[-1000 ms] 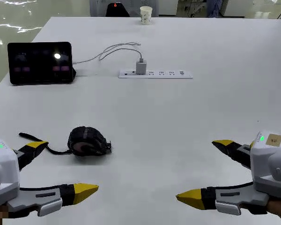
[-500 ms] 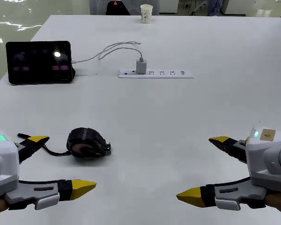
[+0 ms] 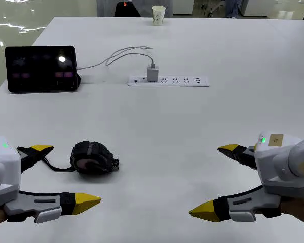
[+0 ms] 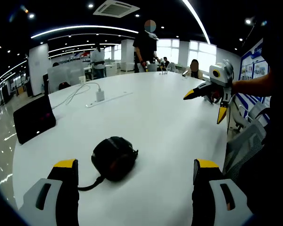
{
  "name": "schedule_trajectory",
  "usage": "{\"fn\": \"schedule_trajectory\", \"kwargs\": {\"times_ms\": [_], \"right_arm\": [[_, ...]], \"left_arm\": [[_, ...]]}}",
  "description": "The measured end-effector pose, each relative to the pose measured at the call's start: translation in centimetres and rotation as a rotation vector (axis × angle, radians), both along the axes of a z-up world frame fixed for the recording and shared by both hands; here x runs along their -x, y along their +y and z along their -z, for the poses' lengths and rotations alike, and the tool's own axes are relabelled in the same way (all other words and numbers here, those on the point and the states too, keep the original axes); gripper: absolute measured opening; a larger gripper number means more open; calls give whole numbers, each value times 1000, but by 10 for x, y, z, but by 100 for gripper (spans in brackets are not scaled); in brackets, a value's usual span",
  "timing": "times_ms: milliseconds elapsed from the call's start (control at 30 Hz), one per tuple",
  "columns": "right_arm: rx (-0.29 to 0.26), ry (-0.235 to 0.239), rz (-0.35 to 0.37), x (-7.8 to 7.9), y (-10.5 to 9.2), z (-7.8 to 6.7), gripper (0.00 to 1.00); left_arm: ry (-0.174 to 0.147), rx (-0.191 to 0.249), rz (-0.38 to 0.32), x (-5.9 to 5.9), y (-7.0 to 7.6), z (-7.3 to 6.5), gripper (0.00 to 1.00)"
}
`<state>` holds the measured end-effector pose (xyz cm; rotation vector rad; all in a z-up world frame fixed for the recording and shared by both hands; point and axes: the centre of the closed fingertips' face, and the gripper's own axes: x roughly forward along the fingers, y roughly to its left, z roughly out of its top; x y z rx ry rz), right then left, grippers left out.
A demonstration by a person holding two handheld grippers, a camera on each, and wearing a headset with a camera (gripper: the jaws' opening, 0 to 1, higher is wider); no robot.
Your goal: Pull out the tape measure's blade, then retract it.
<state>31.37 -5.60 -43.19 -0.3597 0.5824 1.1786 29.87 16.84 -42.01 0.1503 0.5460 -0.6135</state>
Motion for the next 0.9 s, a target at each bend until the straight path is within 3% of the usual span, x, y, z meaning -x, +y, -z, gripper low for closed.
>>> {"fn": "schedule_trajectory", "kwargs": {"times_ms": [767,900], "right_arm": [[27,-2,-140,-19,32,10,88],[32,-6,-166,-23,40,11,86]], "left_arm": [[44,-60,112,-20,8,8,96],[36,-69,130,-25,9,8,92]]}}
